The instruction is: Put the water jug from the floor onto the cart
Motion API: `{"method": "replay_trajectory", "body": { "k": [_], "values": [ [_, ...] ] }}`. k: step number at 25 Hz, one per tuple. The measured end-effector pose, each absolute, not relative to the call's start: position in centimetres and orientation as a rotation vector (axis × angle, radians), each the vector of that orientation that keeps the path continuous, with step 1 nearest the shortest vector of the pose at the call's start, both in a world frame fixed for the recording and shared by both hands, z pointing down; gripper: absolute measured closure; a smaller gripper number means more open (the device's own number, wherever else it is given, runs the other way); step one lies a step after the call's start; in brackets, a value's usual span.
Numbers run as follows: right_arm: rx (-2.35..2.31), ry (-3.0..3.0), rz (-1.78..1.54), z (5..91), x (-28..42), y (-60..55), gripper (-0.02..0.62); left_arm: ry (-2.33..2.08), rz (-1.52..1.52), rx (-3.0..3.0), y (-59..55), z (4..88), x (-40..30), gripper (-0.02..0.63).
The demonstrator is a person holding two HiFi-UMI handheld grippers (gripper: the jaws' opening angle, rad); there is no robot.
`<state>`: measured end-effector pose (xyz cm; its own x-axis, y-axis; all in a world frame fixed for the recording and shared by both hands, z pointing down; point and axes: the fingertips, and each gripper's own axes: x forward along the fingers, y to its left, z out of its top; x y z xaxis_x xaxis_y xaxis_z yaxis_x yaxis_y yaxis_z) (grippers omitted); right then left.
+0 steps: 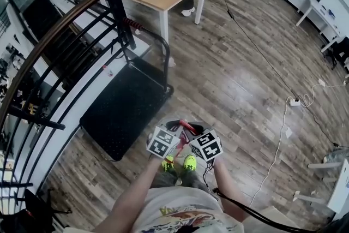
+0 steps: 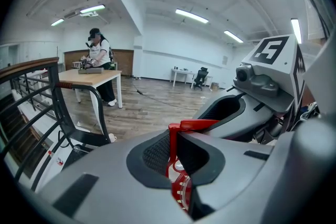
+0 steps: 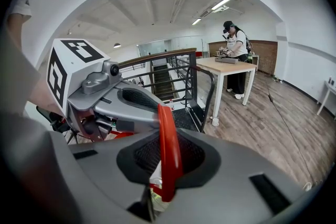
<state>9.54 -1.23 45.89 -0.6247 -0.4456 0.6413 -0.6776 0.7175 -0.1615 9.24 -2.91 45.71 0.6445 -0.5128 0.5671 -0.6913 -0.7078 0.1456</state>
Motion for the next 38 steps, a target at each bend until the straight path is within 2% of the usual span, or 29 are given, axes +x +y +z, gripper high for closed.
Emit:
{"method": "replay_trajectory", "body": {
  "k": [22,38],
  "values": [
    [0.808,-2.377,0.422,43.3,2.4,-4.5,0.545,-1.058,0.656,2.530,-6.1,43.1,2.1,0.583],
    [0.566,-2.424,0.381,44.0,-0.5,-14.9,0.545,-1.256,0.627,2.371,-16.4,44.0,-1.2,0.583]
  ]
}}
